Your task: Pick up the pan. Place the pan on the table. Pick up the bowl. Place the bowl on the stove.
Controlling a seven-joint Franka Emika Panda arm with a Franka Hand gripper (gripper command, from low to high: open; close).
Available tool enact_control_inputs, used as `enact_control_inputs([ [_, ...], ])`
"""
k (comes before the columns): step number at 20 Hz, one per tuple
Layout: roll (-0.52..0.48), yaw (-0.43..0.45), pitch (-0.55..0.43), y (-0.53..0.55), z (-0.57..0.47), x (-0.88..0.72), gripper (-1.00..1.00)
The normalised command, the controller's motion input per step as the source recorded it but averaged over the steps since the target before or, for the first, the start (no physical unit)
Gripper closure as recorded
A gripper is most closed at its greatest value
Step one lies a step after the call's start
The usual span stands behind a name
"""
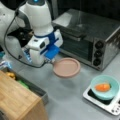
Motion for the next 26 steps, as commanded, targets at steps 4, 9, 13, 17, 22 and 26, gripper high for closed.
enact_control_inputs([
  [4,0.154,0.059,0.105,-0.09,0.39,0.19,1.00],
  [9,0.149,0.052,0.122,-0.07,0.47,0.18,1.00],
  [13,0.158,0.045,0.149,-0.04,0.45,0.21,1.00],
  [17,0.158,0.047,0.169,-0.04,0.40,0.27,1.00],
  [22,0.174,0.057,0.145,-0.10,0.34,0.34,1.00],
  [26,0.185,0.068,0.153,-0.14,0.39,0.42,1.00],
])
